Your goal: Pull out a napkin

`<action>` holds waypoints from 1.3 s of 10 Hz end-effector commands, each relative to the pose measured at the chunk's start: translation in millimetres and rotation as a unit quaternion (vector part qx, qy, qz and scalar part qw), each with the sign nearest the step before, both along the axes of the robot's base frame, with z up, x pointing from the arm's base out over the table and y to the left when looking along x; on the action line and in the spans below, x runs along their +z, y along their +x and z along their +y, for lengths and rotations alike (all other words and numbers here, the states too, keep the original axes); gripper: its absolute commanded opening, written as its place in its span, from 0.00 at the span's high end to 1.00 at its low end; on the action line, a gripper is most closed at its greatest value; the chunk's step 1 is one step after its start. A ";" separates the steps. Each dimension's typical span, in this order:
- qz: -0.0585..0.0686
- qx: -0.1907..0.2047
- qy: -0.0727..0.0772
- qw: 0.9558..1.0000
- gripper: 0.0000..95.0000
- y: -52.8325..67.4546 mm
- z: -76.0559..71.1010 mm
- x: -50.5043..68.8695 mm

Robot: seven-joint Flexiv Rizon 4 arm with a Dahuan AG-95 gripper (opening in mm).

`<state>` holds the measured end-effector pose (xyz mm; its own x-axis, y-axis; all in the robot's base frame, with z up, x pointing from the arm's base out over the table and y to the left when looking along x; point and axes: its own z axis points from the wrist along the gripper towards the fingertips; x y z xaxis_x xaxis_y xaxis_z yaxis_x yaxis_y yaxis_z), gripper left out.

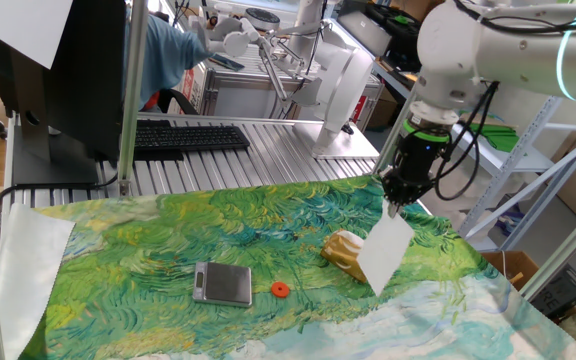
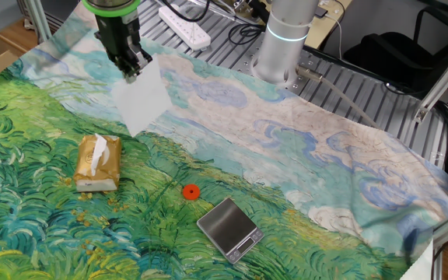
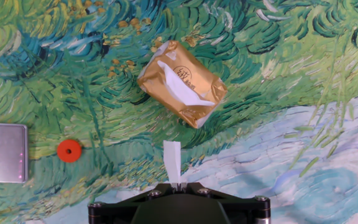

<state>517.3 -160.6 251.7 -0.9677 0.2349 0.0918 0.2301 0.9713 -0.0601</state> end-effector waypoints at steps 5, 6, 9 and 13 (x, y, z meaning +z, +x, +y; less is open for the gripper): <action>-0.004 -0.009 -0.003 1.000 0.80 -2.6 -0.1 -0.4; -0.004 -0.009 -0.003 1.000 0.80 -2.6 -0.1 -0.4; -0.004 -0.010 -0.003 1.000 0.80 -2.6 -0.1 -0.4; -0.003 -0.018 -0.004 1.000 0.80 -2.5 0.0 -0.6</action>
